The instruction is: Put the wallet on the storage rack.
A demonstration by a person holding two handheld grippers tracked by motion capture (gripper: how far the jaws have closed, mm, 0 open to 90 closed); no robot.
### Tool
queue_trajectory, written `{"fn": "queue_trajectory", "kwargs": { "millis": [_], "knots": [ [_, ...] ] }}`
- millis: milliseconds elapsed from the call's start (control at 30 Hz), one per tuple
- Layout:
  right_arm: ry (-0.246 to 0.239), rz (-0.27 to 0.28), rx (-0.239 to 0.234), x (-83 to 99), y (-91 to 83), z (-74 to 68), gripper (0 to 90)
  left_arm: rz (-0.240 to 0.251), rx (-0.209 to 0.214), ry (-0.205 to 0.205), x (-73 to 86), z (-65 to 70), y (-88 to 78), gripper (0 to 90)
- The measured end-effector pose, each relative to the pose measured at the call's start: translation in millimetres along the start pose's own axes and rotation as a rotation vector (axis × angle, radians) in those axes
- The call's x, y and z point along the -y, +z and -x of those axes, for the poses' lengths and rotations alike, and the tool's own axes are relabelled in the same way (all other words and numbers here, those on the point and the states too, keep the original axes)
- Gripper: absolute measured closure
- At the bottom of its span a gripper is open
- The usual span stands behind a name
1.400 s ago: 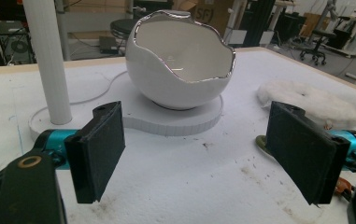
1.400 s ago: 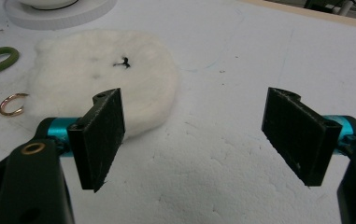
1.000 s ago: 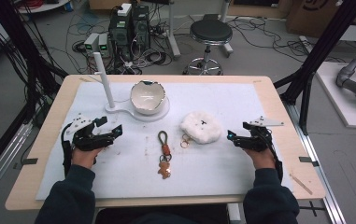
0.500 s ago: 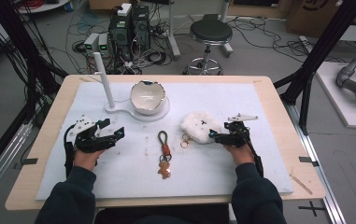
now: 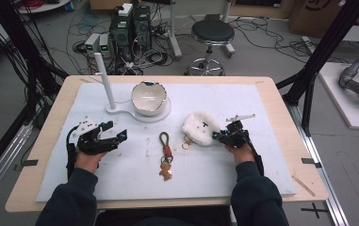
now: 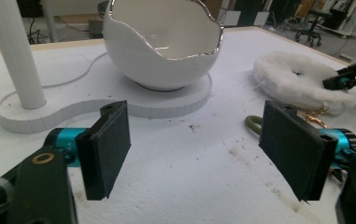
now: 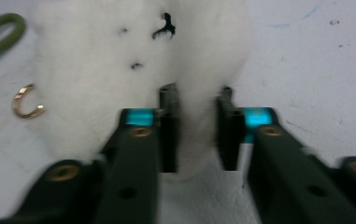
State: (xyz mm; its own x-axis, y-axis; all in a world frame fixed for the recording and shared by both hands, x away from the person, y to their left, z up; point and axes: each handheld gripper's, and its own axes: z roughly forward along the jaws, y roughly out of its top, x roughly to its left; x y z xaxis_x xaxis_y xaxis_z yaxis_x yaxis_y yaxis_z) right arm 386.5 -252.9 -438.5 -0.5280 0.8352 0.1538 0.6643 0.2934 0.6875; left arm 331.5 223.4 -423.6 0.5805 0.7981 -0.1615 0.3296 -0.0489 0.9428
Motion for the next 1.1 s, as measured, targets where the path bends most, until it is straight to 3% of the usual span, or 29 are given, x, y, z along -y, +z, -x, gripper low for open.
{"fn": "queue_trajectory", "kwargs": {
  "millis": [67, 133, 200, 367, 433, 467, 500, 567, 700, 833, 867, 967, 1000, 1033, 1100],
  "knots": [
    [-0.036, 0.006, -0.019, -0.2, -4.0, -2.4, 81.7, 0.005, 0.011, -0.004, -1.0, 1.4, 0.3, 27.1],
    [-0.083, 0.053, -0.053, -1.6, -9.8, -6.2, 82.4, 0.011, 0.03, -0.012, -2.1, 4.0, 1.6, 27.1],
    [-0.15, 0.141, -0.138, -4.4, -19.9, -13.8, 82.4, 0.014, 0.054, -0.01, -3.2, 7.5, 3.9, 27.1],
    [-0.27, 0.207, -0.21, -7.7, -25.6, -32.1, 82.4, 0.013, 0.127, -0.002, -7.1, 20.5, 14.9, 27.0],
    [-0.279, 0.216, -0.223, -8.6, -25.7, -34.4, 82.4, 0.012, 0.144, 0.001, -7.9, 23.8, 17.5, 27.0],
    [-0.291, 0.236, -0.247, -10.0, -26.7, -38.4, 82.3, 0.009, 0.171, 0.009, -9.8, 31.2, 23.6, 27.0],
    [-0.3, 0.252, -0.259, -10.5, -27.3, -39.9, 82.4, 0.009, 0.171, 0.009, -9.8, 31.2, 23.6, 27.0],
    [-0.314, 0.285, -0.28, -11.2, -29.2, -43.4, 82.3, 0.0, 0.224, 0.016, -11.4, 42.1, 31.8, 27.0],
    [-0.326, 0.347, -0.317, -13.5, -33.4, -51.1, 82.3, -0.015, 0.27, 0.01, -9.7, 52.1, 40.4, 26.4],
    [-0.344, 0.364, -0.349, -15.4, -32.8, -57.2, 82.2, -0.01, 0.298, 0.001, -9.4, 56.2, 44.9, 26.4],
    [-0.375, 0.356, -0.384, -16.6, -30.7, -63.7, 82.2, -0.004, 0.304, 0.005, -10.4, 57.8, 46.9, 26.4],
    [-0.421, 0.333, -0.411, -18.2, -27.5, -72.8, 82.2, -0.005, 0.317, 0.01, -11.2, 58.2, 48.2, 26.4],
    [-0.442, 0.323, -0.417, -18.9, -25.7, -76.5, 82.2, -0.017, 0.343, 0.011, -10.4, 59.4, 49.6, 26.7],
    [-0.453, 0.315, -0.422, -19.1, -24.8, -78.5, 82.2, -0.028, 0.356, 0.018, -9.9, 60.4, 50.0, 29.2],
    [-0.464, 0.303, -0.425, -19.7, -22.6, -82.4, 82.1, -0.04, 0.385, 0.049, -9.5, 62.7, 49.2, 51.4]
  ]
}}
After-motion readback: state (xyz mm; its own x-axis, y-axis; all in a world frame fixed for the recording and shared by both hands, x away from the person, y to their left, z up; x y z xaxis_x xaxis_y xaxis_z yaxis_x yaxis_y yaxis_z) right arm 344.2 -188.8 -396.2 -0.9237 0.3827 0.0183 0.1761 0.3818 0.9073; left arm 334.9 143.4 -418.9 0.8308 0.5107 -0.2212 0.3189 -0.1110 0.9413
